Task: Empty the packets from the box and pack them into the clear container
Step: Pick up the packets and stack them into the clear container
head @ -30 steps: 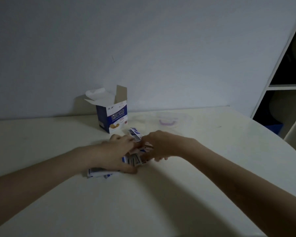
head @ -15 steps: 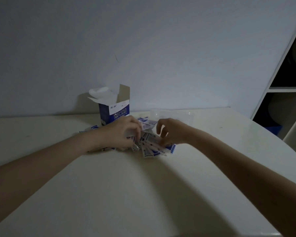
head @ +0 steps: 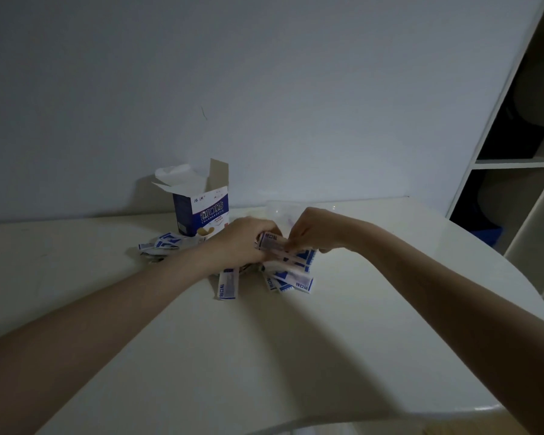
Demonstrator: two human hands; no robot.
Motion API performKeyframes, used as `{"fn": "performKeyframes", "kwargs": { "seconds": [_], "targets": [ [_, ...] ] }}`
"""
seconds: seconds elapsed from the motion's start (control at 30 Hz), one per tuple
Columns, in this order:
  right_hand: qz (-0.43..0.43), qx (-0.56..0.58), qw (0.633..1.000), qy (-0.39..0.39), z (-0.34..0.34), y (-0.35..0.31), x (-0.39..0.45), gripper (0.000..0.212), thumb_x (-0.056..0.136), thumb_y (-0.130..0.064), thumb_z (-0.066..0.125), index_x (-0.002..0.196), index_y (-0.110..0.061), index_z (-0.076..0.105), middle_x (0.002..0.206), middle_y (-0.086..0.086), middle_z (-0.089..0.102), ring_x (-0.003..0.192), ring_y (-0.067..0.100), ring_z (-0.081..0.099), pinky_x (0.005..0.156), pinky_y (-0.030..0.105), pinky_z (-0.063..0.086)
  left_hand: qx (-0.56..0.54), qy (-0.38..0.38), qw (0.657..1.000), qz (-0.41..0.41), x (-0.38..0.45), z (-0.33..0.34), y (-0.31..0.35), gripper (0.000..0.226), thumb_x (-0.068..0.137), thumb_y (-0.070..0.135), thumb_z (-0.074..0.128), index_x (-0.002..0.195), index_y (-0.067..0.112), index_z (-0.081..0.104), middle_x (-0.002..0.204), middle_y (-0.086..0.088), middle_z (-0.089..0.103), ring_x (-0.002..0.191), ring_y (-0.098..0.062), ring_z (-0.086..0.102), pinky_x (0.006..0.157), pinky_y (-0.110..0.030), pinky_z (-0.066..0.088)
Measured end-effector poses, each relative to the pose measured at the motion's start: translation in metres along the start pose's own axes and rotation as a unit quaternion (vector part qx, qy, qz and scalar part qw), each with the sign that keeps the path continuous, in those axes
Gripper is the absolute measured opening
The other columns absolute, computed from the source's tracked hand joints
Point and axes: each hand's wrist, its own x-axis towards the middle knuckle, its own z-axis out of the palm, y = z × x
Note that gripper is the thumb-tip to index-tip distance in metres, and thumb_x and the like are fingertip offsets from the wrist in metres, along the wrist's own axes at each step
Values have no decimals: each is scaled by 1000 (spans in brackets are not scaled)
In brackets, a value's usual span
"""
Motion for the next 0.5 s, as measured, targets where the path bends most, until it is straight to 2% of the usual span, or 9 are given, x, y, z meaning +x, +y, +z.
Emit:
{"fn": "performKeyframes", "kwargs": {
  "seconds": [0.07, 0.17, 0.3, 0.37, 0.43, 0.5],
  "targets": [
    [-1, 24, 1000, 3, 2, 5, -3, 29, 87, -18, 57, 62, -4, 53, 53, 6, 35, 47, 19, 30, 44, 20, 25, -15, 10, 1000, -8, -1, 0, -1, 25, 81, 17, 68, 106, 13, 65, 97, -3, 66, 85, -14, 58, 64, -16, 40],
    [-3, 28, 999, 28, 4, 14, -5, 19, 85, -16, 58, 70, -5, 58, 52, 5, 34, 48, 19, 31, 45, 21, 27, -24, 1, 999, -23, -4, -3, -4, 17, 81, 21, 69, 97, 14, 67, 87, 3, 63, 78, -8, 56, 61, -12, 38],
    [-18, 111, 990, 79, -1, 25, -8, 8, 82, -12, 66, 83, -5, 69, 53, 1, 42, 47, 14, 35, 42, 18, 30, -47, 22, 997, -53, -5, -8, -6, 7, 84, 21, 68, 89, 16, 69, 71, 11, 60, 63, 4, 51, 55, -12, 36],
    [-39, 110, 989, 93, -3, 27, -9, 13, 80, -18, 70, 89, -8, 71, 54, -6, 46, 43, 6, 43, 39, 12, 32, -61, 31, 996, -65, -5, -11, -5, 4, 83, 19, 68, 85, 16, 70, 66, 13, 59, 61, 2, 51, 55, -13, 38],
    [-68, 81, 991, 87, -2, 23, -9, 13, 79, -21, 72, 88, -12, 72, 54, -11, 50, 38, -2, 48, 37, 5, 30, -59, 17, 997, -56, -2, -11, -1, 5, 83, 17, 68, 79, 20, 68, 68, 12, 60, 66, -4, 55, 62, -18, 42],
    [-82, 83, 991, 69, 2, 20, -8, 9, 79, -21, 71, 82, -13, 69, 56, -6, 54, 38, 2, 46, 36, 6, 31, -57, 2, 997, -50, 2, -9, 4, 2, 83, 16, 68, 82, 18, 67, 73, 7, 63, 74, -10, 58, 69, -25, 46]
  ]
}}
